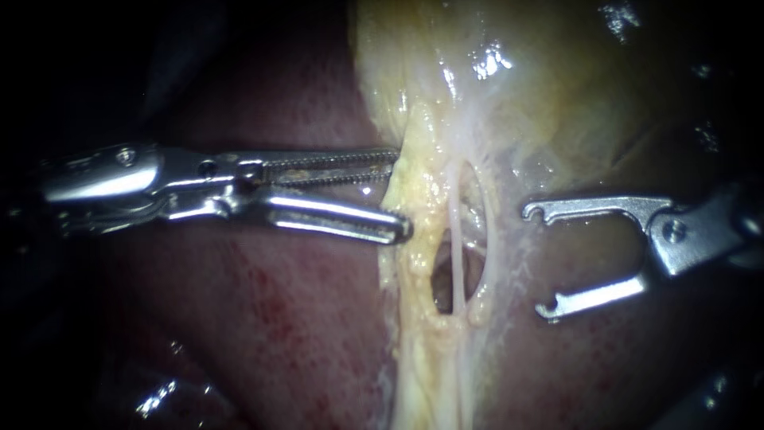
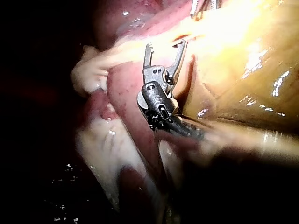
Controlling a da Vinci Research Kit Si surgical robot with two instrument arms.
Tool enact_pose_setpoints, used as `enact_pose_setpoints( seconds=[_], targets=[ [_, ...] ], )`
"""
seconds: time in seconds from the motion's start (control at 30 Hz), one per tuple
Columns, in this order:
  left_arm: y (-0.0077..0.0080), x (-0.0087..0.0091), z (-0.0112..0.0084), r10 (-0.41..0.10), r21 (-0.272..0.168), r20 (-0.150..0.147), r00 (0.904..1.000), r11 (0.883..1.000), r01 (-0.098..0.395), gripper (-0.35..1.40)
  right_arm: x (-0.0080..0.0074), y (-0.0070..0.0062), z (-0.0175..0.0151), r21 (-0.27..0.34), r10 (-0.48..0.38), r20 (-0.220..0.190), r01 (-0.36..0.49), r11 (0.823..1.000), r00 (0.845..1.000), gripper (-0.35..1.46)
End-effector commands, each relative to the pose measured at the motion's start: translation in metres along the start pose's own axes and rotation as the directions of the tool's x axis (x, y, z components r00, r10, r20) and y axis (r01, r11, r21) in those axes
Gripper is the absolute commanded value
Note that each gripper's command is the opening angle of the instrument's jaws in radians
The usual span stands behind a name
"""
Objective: Grabbing gallbladder
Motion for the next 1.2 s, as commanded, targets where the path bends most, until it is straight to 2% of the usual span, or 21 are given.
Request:
enact_pose_setpoints(
  seconds=[0.03, 0.27, 1.2],
  targets=[
    [0.0000, 0.0000, 0.0000, -0.004, 0.000, 0.000, 1.0000, 1.000, 0.004, 0.04, 0.0000, 0.0000, 0.0000, 0.000, 0.000, 0.000, 0.000, 1.000, 1.000, 0.60],
    [0.0000, 0.0000, -0.0001, -0.029, -0.007, -0.002, 0.9996, 1.000, 0.029, -0.35, 0.0000, 0.0000, -0.0001, 0.000, 0.000, 0.000, 0.000, 1.000, 1.000, 0.60],
    [-0.0003, 0.0003, -0.0005, -0.035, -0.016, -0.007, 0.9994, 0.999, 0.035, -0.35, -0.0001, -0.0001, -0.0002, 0.001, 0.000, 0.000, 0.000, 1.000, 1.000, 0.60]
  ],
)
